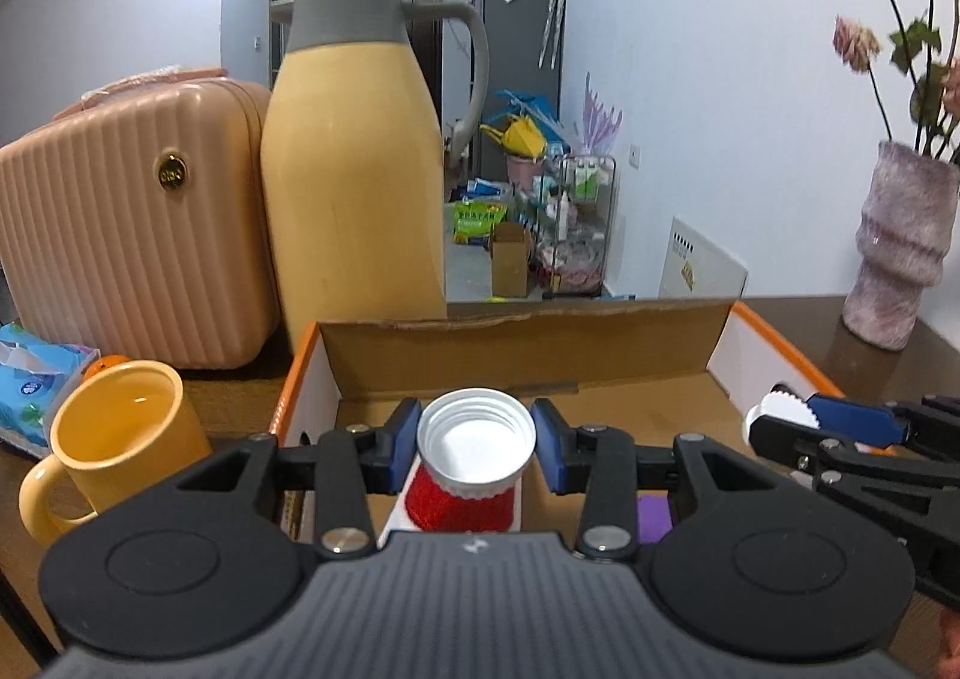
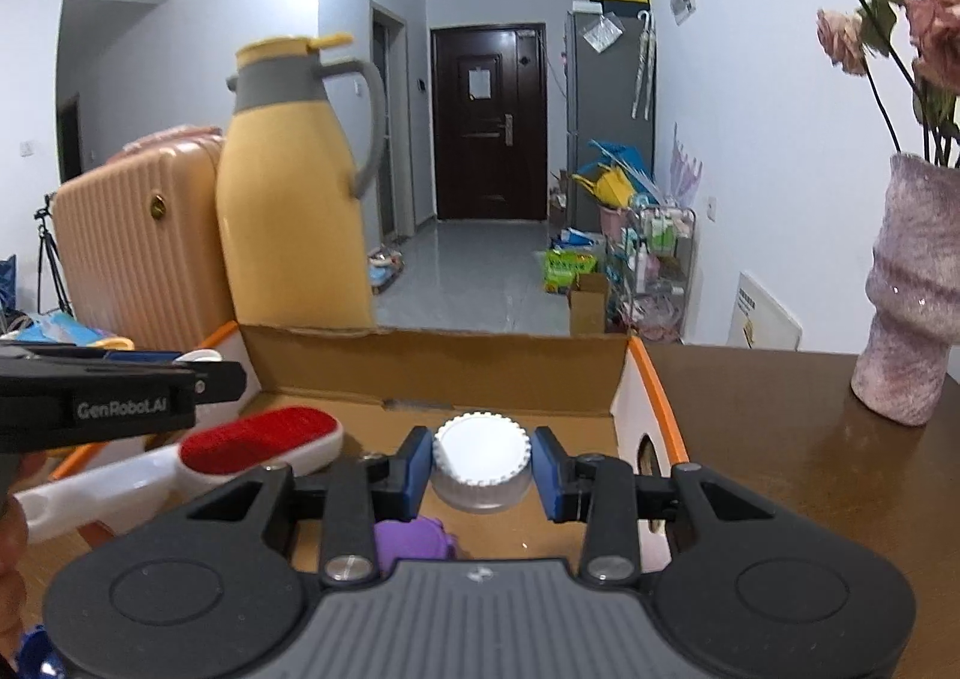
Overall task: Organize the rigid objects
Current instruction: 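Open the right gripper to drop the ridged cap into the box while the left gripper holds its cap above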
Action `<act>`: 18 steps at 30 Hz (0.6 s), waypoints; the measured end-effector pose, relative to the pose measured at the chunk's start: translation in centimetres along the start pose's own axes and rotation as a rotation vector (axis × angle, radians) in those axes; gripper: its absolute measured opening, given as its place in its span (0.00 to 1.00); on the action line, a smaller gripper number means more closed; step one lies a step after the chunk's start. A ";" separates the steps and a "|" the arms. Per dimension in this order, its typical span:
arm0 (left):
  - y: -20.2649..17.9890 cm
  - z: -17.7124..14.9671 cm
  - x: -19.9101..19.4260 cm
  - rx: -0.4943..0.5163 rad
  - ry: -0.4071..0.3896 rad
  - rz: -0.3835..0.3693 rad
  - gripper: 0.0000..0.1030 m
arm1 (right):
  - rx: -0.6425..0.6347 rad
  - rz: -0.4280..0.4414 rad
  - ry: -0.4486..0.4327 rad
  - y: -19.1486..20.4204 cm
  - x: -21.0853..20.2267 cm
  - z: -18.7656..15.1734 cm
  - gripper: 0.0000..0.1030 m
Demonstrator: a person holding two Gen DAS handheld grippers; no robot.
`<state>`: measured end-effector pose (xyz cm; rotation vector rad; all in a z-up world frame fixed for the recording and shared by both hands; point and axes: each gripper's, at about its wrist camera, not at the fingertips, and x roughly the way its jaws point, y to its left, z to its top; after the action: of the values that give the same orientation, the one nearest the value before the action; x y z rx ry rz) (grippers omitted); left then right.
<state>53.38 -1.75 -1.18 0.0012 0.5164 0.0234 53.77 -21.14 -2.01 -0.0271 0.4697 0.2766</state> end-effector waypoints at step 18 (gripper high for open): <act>0.6 -0.6 -0.6 -0.034 -0.030 0.040 1.00 | -0.030 -0.065 0.058 0.0 1.3 -1.1 0.99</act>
<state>52.54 -1.14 -1.42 -0.0208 0.4862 0.0714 54.41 -20.86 -3.55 -0.0800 0.5210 0.2194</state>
